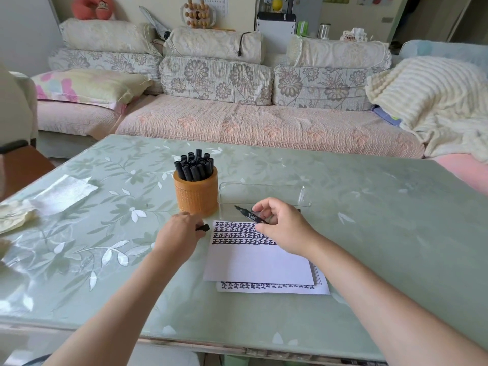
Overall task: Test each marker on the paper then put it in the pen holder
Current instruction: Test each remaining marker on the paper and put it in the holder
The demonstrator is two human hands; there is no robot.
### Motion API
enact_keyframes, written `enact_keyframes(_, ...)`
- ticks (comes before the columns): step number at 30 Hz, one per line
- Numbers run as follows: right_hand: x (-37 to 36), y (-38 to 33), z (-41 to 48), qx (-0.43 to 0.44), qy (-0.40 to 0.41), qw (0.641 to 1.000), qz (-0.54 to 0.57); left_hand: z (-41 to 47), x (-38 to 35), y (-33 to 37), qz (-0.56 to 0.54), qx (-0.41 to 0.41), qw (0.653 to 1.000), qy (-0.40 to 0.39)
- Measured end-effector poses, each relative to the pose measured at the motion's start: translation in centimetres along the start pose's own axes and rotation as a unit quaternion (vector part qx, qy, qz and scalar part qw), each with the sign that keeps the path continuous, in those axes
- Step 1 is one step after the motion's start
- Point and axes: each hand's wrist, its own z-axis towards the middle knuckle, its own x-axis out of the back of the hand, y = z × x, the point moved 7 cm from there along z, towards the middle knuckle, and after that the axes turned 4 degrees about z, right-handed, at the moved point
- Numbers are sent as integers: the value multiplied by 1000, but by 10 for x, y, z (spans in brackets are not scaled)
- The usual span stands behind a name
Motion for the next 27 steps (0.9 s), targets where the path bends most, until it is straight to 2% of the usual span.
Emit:
enact_keyframes(6,2,-4,0,17,34,991,-130,-10,22,22,-91,-79,990,75)
enact_keyframes(11,-1,-10,-1,48,32,982,-182,-20,24,37,-128,-153,977,80)
enact_keyframes(18,-5,-11,-1,57,25,981,-183,-25,24,48,-145,-176,971,71)
enact_keyframes(23,-12,-12,-2,70,-8,986,-148,-27,22,56,-151,-212,964,43)
enact_keyframes(27,-13,-13,0,63,-12,988,-140,-23,21,54,-149,-203,968,19)
